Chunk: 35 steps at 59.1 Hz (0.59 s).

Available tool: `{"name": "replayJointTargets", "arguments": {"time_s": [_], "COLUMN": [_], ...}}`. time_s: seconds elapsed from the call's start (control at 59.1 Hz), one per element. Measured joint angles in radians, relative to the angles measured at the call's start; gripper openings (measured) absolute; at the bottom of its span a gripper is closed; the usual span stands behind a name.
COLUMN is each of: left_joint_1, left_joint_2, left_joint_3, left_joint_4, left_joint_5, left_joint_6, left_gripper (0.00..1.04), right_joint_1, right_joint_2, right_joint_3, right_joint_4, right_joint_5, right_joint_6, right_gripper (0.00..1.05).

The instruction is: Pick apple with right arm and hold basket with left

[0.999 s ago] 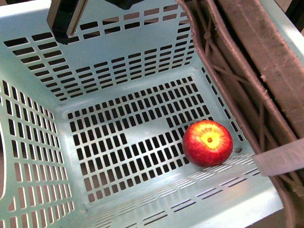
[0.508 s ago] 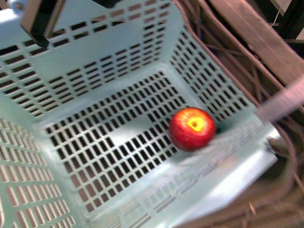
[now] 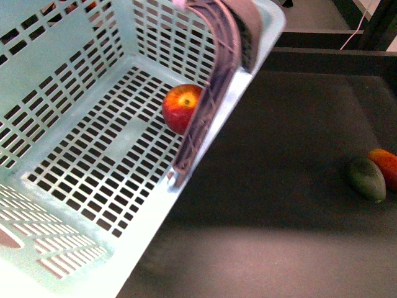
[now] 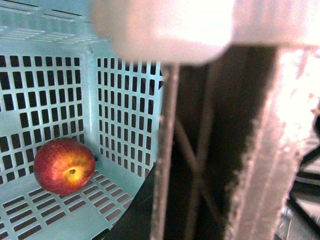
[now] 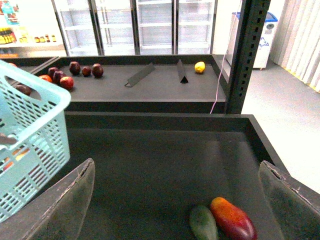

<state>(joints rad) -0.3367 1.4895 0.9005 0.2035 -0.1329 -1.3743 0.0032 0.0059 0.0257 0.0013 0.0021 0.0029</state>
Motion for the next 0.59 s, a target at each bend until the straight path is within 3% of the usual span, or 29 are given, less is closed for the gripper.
{"name": "replayJointTargets", "arguments": {"time_s": [0.254, 0.593], "left_joint_1": [0.163, 0.232], "left_joint_2": [0.137, 0.239], "left_joint_3": [-0.021, -0.084], "left_joint_4": [0.084, 0.164], "left_joint_5": [-0.032, 0.002], "left_joint_6": [-0.066, -0.162], "left_gripper": [0.15, 0.15], "right_joint_1": [0.000, 0.000], "right_joint_2": [0.000, 0.000], "right_joint_3": [0.000, 0.000], "right_joint_4": [0.000, 0.000], "right_joint_5": [0.000, 0.000], "right_joint_6": [0.000, 0.000], "right_gripper": [0.96, 0.96]}}
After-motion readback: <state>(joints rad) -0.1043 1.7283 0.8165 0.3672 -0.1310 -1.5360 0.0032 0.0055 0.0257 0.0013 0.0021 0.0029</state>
